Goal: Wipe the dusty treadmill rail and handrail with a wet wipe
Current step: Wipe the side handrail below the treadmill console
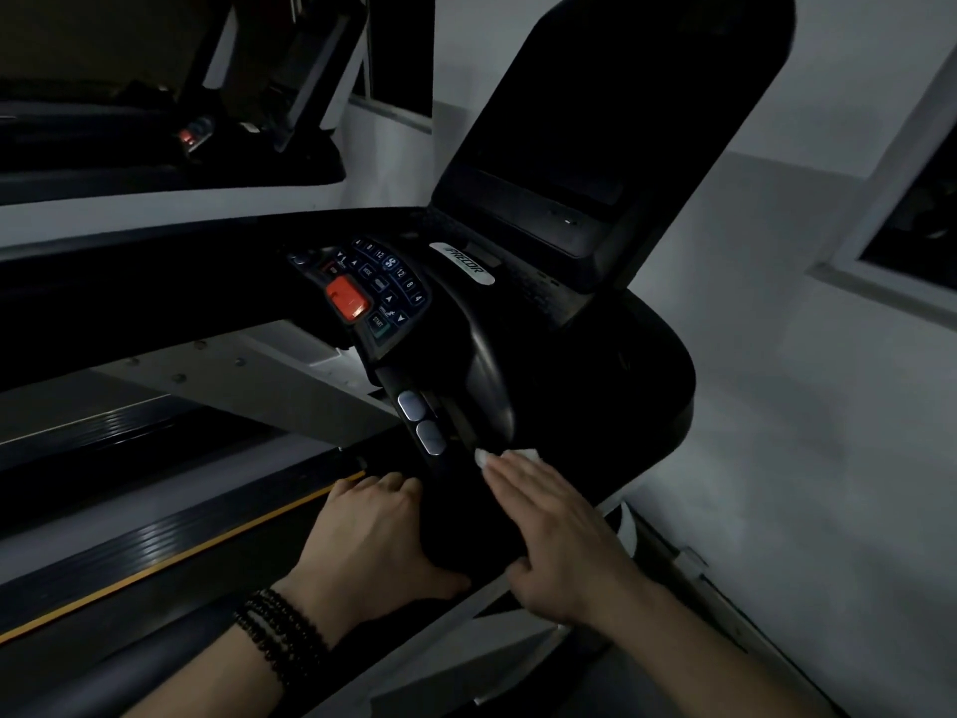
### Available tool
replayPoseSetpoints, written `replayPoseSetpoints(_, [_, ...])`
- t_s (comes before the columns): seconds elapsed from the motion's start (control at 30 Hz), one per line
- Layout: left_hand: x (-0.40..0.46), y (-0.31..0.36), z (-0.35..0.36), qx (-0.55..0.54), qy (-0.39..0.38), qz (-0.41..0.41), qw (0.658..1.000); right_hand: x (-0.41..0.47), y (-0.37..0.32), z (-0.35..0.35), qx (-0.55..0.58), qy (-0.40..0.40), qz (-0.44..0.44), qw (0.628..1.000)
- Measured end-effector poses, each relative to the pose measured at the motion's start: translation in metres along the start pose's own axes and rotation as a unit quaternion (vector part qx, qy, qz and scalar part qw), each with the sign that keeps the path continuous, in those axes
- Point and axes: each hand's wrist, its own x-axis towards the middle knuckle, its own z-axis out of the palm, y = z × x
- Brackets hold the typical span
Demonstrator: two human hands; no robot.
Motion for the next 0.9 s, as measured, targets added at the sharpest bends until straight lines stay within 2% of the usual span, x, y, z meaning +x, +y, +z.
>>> replayPoseSetpoints(0.13, [-0.002,-0.001,0.004,-0.012,0.007,0.002,1.000,0.004,-0.024,0.010,0.021,0.008,-0.048,0.999])
replayPoseSetpoints(0.23, [-0.002,0.000,0.004,-0.010,0.005,-0.001,1.000,-0.017,-0.017,0.009,0.034,0.003,-0.076,0.997])
replayPoseSetpoints(0.47, [-0.003,0.000,0.007,-0.002,0.003,-0.008,1.000,-0.016,-0.005,0.006,0.035,0.016,-0.044,0.998])
replayPoseSetpoints(0.9, [-0.005,0.002,0.005,-0.006,-0.012,-0.019,1.000,-0.018,-0.004,0.007,0.035,0.027,-0.062,0.997])
